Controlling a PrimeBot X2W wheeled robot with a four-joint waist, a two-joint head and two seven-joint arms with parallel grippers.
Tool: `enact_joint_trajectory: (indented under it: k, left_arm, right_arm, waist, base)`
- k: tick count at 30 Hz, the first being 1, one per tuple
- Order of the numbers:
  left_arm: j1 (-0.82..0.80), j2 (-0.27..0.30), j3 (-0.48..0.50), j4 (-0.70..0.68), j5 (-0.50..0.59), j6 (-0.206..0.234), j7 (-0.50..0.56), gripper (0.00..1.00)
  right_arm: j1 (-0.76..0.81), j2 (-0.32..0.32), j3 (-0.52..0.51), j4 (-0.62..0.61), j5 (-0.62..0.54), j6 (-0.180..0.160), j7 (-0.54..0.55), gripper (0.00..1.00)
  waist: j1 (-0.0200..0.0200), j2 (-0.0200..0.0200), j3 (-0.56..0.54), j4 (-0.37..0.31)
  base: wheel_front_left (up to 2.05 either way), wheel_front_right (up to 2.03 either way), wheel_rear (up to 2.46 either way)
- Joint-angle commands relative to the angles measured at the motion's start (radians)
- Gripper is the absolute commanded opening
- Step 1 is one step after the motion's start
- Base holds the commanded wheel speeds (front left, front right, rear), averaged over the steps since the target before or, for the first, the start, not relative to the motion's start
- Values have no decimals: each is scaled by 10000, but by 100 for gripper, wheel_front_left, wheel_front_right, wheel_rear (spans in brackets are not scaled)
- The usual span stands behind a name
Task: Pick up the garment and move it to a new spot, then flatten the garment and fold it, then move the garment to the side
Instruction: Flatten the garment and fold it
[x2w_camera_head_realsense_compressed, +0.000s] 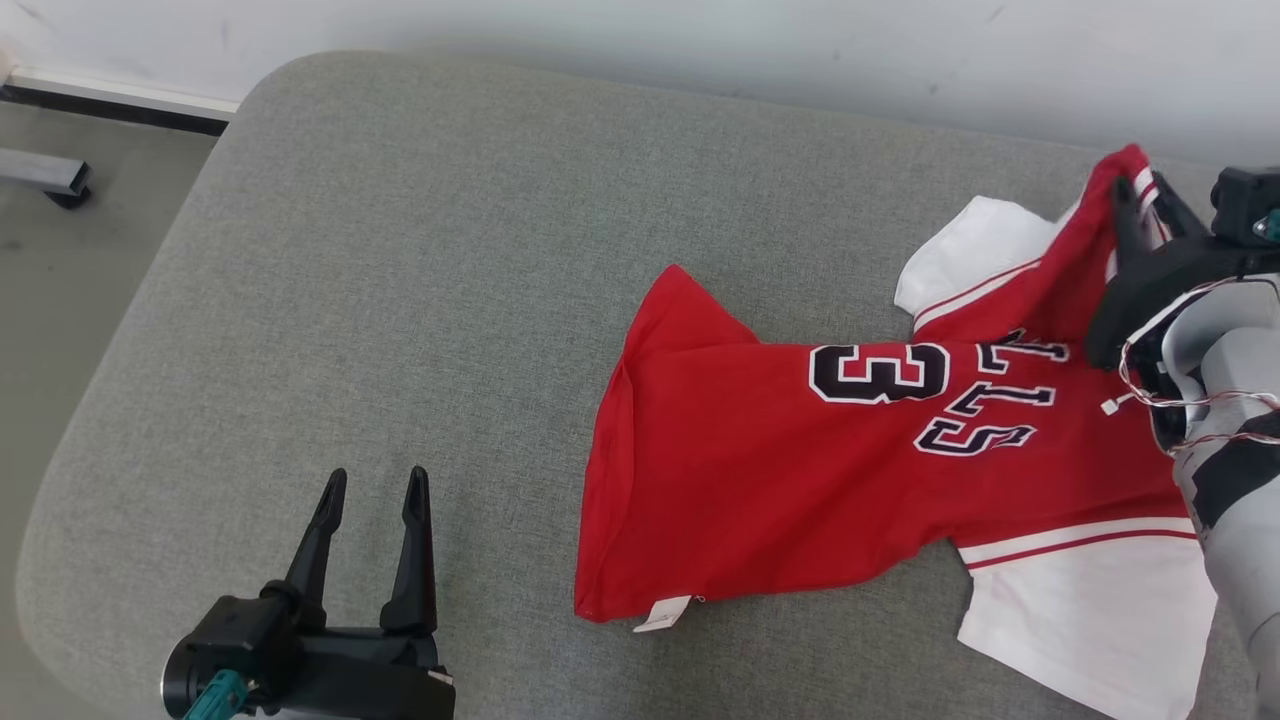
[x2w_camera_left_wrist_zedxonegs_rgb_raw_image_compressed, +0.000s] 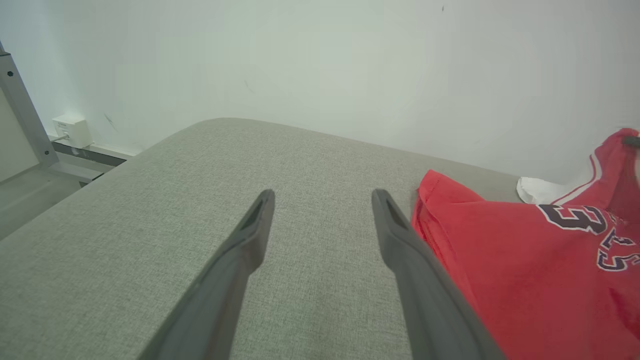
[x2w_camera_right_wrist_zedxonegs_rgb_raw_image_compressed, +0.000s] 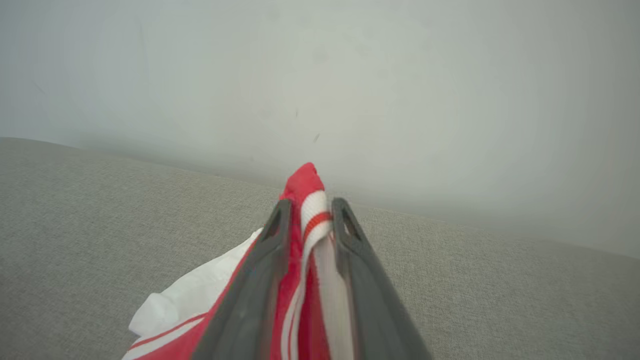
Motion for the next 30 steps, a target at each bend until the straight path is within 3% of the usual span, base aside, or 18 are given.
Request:
enact_joint_trajectory:
  k: [1,8,13,30]
  left_arm:
    - [-104,-16,30,17,-23,10,-29,100]
    - [71,-12,184,28,108,10,-29,100]
    - [342,134,362,6,274,10,-29,100]
    - [1229,478,729,-68,422,10,-29,100]
  right_arm:
    - [-171,53,-75,171,-173,-26,-200,100]
    - [34,45,-222,399,-494,-26,-683,100]
    - [702,112,-238,-328,-341,-26,-862,100]
    - [6667,710,-1229,-7227,394,-26,-854,100]
  waist:
    - [-1,-2,-38,-39]
    - [-1,-2,-337,-360]
    - [-1,-2,-767,-818]
    - [-1,-2,-1881,-2230]
  base:
    - [0,0,0]
    - [0,0,0]
    - [0,0,0]
    - [0,0,0]
